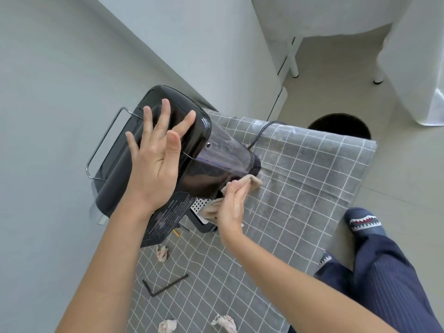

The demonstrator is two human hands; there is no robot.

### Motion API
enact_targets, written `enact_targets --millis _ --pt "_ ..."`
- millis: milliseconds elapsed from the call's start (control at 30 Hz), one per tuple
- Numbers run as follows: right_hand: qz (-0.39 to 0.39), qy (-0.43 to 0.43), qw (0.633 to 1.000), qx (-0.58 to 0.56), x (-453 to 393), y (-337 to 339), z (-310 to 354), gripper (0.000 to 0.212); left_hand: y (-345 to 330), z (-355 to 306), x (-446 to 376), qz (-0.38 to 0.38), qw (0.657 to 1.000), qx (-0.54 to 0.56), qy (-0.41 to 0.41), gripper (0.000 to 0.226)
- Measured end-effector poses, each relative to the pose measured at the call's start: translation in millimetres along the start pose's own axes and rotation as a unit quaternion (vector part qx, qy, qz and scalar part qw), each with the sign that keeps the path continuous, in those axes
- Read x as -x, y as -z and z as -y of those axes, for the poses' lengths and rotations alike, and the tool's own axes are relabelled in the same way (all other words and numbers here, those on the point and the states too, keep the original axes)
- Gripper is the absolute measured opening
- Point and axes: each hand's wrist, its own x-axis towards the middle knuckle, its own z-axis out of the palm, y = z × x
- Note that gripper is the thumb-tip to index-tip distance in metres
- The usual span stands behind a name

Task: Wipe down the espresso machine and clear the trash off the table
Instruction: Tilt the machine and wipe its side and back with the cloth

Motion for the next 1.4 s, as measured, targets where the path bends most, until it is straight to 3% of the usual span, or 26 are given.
enact_targets --millis 133,267,367,467,533,600,700,767,800,833,900,967,1000,1067,1133,1200,1300,1400 --pt "0.011 0.043 0.999 -0.019 21 22 8 0.011 1 -1 1 0.004 1.0 0.003 0.005 0.067" --pt "0.062 0.032 0.998 -0.004 6 73 20 0.023 1 0 1 0.002 1.0 0.003 0.003 0.063" --pt "0.05 0.076 0.981 0.173 -20 102 20 0.028 1 0 1 0.002 1.0 0.003 0.004 0.063" --pt "-0.017 0.257 0.883 0.392 -31 117 17 0.05 1 1 1 0.001 1.0 0.0 0.003 0.063" --pt "-0.003 0.393 0.758 0.521 -29 122 7 0.059 1 1 1 0.0 1.0 -0.002 0.003 0.062" --pt "0.044 0.417 0.65 0.633 -35 127 -19 0.058 2 0 1 0.002 1.0 -0.004 0.003 0.062" --pt "0.079 0.355 0.595 0.717 -52 138 -42 0.071 2 0 1 0.001 1.0 -0.008 0.002 0.061" --pt "0.094 0.388 0.567 0.721 -59 142 -41 0.044 2 0 1 0.005 1.0 -0.001 0.003 0.06" --pt "0.089 0.417 0.571 0.702 -60 143 -37 0.028 2 0 1 0.008 1.0 0.005 0.004 0.061" --pt "0.079 0.437 0.599 0.666 -62 144 -33 0.018 2 0 1 0.01 1.0 0.009 0.004 0.061" --pt "0.052 0.417 0.746 0.516 -52 141 -14 0.013 2 1 1 0.008 1.0 0.013 0.002 0.062" --pt "0.013 0.318 0.912 0.26 -29 122 18 0.011 2 1 2 0.004 1.0 0.018 0.003 0.063" --pt "0.005 0.272 0.954 0.129 -14 107 34 0.016 2 1 2 0.004 1.0 0.023 0.005 0.064" --pt "0.035 0.263 0.963 -0.047 22 76 65 0.036 2 0 2 0.008 0.999 0.034 0.008 0.068" --pt "0.102 0.309 0.94 -0.103 51 41 82 0.06 1 1 3 0.009 0.999 0.051 0.01 0.073" --pt "0.112 0.395 0.912 0.007 59 7 81 0.068 0 3 2 0.012 0.997 0.07 0.016 0.081" --pt "0.011 0.479 0.853 0.206 37 -22 69 0.067 1 5 0 0.024 0.995 0.096 0.024 0.087" --pt "-0.076 0.538 0.804 0.24 6 -25 61 0.065 2 4 -1 0.025 0.994 0.101 0.024 0.091"
